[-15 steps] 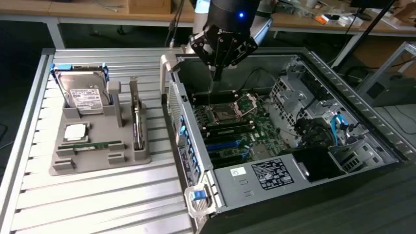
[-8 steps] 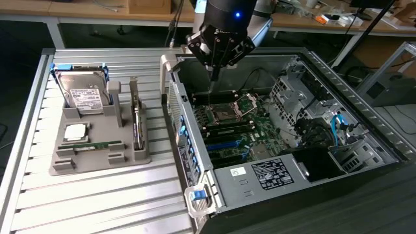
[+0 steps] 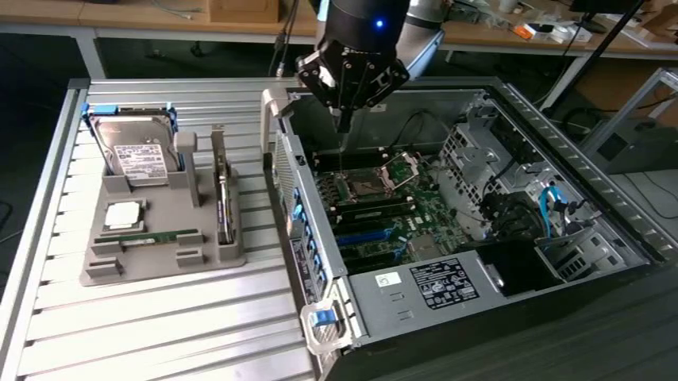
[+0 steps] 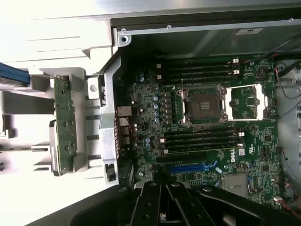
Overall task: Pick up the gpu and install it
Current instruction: 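Reach for the gpu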
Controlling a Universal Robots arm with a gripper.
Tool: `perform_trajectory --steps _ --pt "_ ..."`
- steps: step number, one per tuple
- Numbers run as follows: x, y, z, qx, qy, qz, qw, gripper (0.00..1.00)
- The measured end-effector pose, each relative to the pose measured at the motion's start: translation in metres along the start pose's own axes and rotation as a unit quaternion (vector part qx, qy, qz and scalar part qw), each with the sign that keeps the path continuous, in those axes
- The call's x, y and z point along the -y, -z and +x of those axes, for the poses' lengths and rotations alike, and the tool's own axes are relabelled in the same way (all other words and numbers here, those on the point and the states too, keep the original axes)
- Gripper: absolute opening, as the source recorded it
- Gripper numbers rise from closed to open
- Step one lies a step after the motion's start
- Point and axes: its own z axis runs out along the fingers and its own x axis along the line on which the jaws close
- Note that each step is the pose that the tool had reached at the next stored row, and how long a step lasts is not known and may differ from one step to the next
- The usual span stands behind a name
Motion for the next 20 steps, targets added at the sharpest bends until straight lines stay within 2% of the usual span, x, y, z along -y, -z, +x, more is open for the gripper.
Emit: perform_trajectory --steps 20 --pt "0.0020 0.0007 0.027 0.0000 0.000 0.0000 1.0000 0.11"
